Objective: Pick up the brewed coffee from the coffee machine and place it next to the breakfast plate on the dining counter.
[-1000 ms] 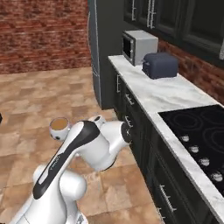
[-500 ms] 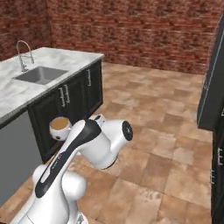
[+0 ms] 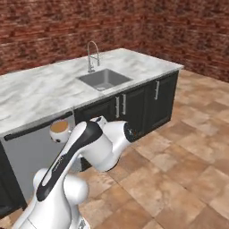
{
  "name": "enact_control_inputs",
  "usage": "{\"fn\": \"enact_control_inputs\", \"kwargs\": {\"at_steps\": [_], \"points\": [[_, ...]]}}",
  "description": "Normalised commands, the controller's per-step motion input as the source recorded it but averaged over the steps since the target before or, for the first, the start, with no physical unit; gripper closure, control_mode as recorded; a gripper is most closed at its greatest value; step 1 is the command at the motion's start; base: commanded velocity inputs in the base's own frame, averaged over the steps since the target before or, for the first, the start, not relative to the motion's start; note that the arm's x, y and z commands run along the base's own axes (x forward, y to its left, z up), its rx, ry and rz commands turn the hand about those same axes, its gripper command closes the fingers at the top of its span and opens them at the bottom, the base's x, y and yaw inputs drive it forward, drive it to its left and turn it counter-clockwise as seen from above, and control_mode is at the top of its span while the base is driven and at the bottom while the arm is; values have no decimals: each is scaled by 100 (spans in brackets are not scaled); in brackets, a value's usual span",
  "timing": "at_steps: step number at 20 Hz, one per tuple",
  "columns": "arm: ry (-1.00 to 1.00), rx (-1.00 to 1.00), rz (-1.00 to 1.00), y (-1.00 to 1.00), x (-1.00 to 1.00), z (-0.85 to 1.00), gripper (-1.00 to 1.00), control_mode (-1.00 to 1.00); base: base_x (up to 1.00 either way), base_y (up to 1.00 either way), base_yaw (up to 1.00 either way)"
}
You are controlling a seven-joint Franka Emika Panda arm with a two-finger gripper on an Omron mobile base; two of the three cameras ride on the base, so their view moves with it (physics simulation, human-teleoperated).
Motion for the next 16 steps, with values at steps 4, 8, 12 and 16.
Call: {"fn": "enact_control_inputs", "kwargs": {"at_steps": [4, 8, 12, 16], "points": [[0, 0, 0, 0, 0, 0, 100, 100, 69, -6, 73], [0, 0, 0, 0, 0, 0, 100, 100, 23, 1, 82], [0, 0, 0, 0, 0, 0, 100, 100, 21, 3, 83], [0, 0, 0, 0, 0, 0, 100, 100, 22, 17, 79]]}}
